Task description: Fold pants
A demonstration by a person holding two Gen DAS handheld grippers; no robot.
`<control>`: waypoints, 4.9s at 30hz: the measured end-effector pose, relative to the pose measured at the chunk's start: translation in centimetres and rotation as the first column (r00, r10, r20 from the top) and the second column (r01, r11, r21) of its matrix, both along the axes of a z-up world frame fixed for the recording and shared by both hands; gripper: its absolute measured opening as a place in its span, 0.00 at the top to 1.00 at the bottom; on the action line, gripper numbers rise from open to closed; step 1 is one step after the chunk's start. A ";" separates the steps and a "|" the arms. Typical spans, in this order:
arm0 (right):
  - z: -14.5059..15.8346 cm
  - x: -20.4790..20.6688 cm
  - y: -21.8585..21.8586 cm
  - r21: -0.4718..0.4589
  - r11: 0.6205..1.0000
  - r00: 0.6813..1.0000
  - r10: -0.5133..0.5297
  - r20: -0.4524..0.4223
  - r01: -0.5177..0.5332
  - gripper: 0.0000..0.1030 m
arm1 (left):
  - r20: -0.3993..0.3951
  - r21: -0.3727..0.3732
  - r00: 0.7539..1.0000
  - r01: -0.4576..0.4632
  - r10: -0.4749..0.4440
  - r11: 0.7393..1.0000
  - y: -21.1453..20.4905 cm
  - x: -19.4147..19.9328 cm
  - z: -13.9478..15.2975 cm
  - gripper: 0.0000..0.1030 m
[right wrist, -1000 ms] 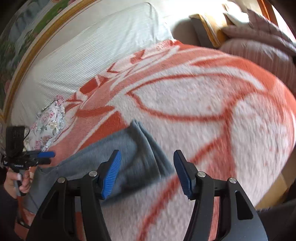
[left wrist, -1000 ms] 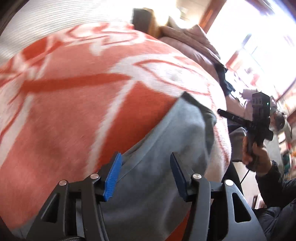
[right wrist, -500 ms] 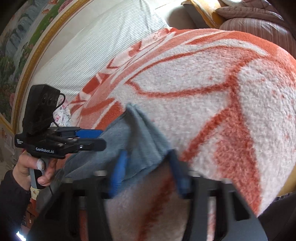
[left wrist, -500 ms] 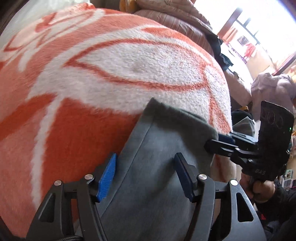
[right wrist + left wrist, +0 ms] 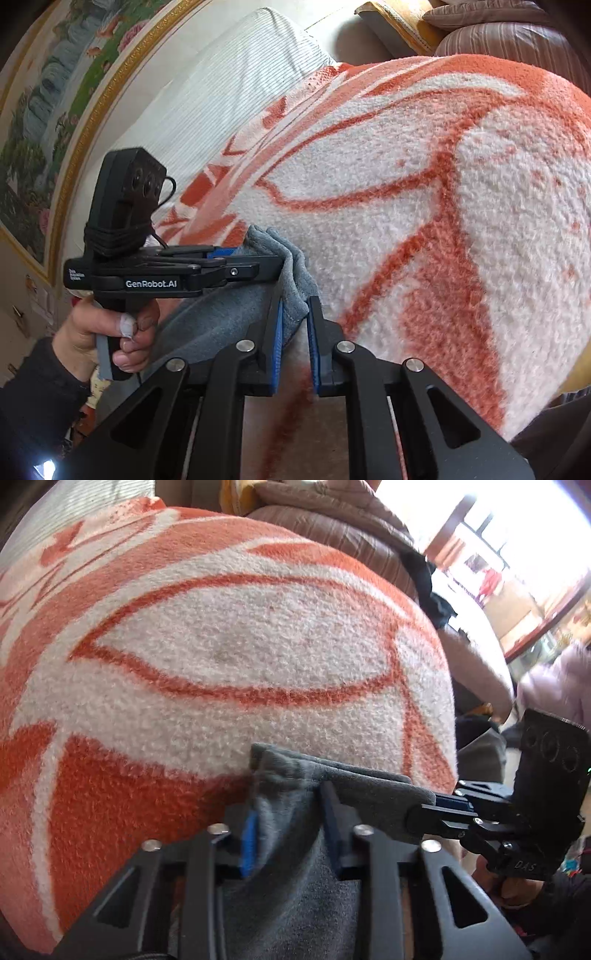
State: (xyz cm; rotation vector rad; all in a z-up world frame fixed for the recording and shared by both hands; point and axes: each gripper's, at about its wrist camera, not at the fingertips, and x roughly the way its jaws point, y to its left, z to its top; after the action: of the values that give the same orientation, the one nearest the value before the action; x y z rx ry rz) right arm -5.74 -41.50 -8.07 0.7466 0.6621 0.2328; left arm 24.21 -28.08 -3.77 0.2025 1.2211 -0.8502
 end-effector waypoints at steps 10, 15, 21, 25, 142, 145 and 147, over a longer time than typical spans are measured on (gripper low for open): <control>5.0 -1.0 2.2 -0.033 0.999 0.992 0.045 0.116 -0.041 0.88 | 0.025 -0.207 0.998 -0.051 0.058 0.977 4.5 -2.4 4.8 0.90; 7.6 -1.6 4.3 -0.060 0.995 0.982 0.086 0.167 -0.077 0.88 | 0.067 -0.296 0.993 -0.073 0.097 0.952 8.4 -4.8 8.5 0.90; 10.0 -2.0 8.2 -0.087 0.983 0.963 0.177 0.204 -0.162 0.88 | 0.109 -0.350 0.984 -0.098 0.144 0.932 14.2 -8.4 11.1 0.90; 11.6 -1.9 12.1 -0.113 0.958 0.932 0.282 0.228 -0.262 0.88 | 0.125 -0.375 0.974 -0.132 0.191 0.917 18.4 -10.3 11.9 0.90; 9.8 7.7 69.1 -0.409 0.196 0.278 0.949 -0.150 -0.891 0.42 | -0.425 -0.365 -0.407 -0.741 0.809 -0.564 66.8 -55.0 -1.9 0.21; 9.8 8.0 71.2 -0.414 0.163 0.242 0.959 -0.145 -0.896 0.38 | -0.435 -0.349 -0.425 -0.733 0.794 -0.584 67.4 -55.0 -2.6 0.20; 9.7 8.3 73.3 -0.427 0.121 0.202 0.968 -0.150 -0.896 0.36 | -0.461 -0.344 -0.435 -0.716 0.773 -0.608 67.9 -55.1 -3.3 0.19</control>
State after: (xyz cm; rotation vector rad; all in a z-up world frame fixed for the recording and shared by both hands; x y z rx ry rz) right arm 2.53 31.77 1.59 -0.2949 0.9235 1.3217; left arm -30.91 39.81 -7.08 -1.3966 0.3824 0.6403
